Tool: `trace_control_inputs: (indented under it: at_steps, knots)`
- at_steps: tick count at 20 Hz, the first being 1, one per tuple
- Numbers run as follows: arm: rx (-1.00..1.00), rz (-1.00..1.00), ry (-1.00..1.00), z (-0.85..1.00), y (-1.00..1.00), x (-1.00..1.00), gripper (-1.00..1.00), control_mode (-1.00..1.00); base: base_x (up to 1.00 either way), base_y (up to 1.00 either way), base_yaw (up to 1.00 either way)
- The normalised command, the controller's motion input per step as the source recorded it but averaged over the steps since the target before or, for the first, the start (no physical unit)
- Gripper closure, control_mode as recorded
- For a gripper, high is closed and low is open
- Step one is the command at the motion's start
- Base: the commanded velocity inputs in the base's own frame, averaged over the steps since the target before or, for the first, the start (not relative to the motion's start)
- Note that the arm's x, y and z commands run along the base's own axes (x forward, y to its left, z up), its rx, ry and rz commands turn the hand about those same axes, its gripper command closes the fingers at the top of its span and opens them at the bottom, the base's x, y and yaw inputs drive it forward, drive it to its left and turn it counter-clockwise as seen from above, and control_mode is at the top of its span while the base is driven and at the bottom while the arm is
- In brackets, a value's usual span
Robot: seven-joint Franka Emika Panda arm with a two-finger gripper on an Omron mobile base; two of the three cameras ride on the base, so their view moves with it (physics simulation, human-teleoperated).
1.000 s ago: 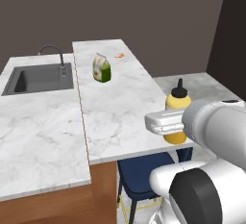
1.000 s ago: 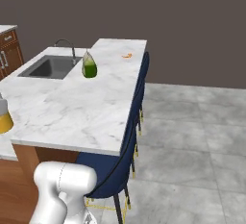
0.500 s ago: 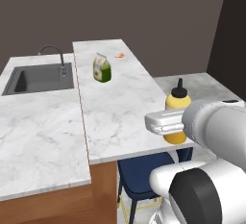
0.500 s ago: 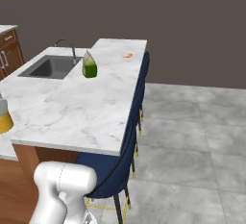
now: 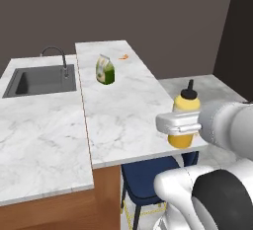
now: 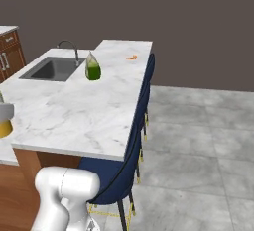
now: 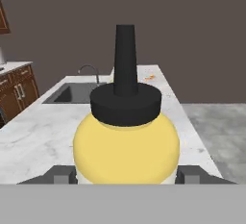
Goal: Move the mustard and oil and vinegar bottle from the cabinet to the dining counter.
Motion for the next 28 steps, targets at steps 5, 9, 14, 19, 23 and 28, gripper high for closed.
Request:
trace_control_inputs:
  at_steps: [5,9,14,19,23,28]
  knots:
    - [0.24,0.46,0.00,-0.01,-0.35,0.00,1.00,-1.00,0.00,0.00,0.00]
    - [0.18,0.45,0.04,-0.05,-0.32,0.19,1.00,-1.00,0.00,0.00,0.00]
    - [0.08,0.42,0.12,-0.08,-0.33,0.30,1.00,-1.00,0.00,0.00,0.00]
    - [0.01,0.37,0.07,-0.16,-0.27,0.57,1.00,-1.00,0.00,0.00,0.00]
    - [0.00,0.34,0.07,-0.20,-0.18,0.61,1.00,-1.00,0.00,0.00,0.00]
    - [-0.05,0.23,0.01,-0.25,-0.01,0.69,1.00,-1.00,0.00,0.00,0.00]
